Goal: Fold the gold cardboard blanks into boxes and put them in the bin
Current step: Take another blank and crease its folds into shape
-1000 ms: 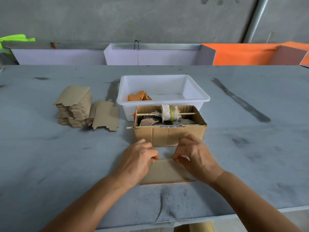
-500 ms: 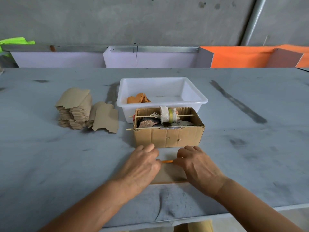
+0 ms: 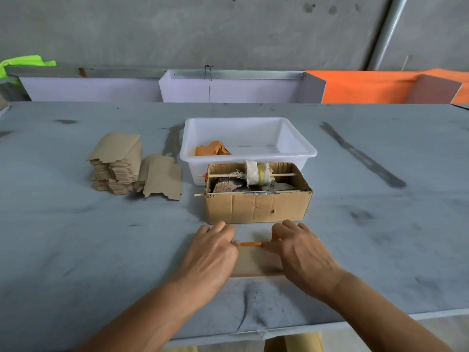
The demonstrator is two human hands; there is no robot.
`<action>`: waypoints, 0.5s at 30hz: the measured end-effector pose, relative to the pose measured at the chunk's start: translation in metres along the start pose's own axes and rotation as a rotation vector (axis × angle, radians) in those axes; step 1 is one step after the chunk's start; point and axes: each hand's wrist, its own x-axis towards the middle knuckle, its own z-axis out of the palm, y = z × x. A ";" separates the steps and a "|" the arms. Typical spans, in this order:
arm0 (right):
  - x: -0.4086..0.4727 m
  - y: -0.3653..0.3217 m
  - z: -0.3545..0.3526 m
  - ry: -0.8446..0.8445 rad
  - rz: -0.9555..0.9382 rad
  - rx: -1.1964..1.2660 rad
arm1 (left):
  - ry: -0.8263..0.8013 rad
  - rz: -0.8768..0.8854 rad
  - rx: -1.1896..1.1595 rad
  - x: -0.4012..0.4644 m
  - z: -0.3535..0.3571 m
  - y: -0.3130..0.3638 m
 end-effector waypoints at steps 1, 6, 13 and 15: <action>-0.001 0.004 0.001 0.020 0.007 0.034 | 0.018 -0.016 -0.012 -0.003 -0.004 -0.004; -0.005 0.008 0.001 0.116 0.081 0.209 | 0.092 -0.029 -0.091 -0.016 0.009 -0.015; -0.033 0.010 -0.006 0.021 0.112 0.331 | 0.082 -0.124 -0.323 -0.018 0.025 -0.021; -0.035 0.005 -0.006 0.006 0.092 0.280 | 0.074 -0.142 -0.378 -0.016 0.024 -0.023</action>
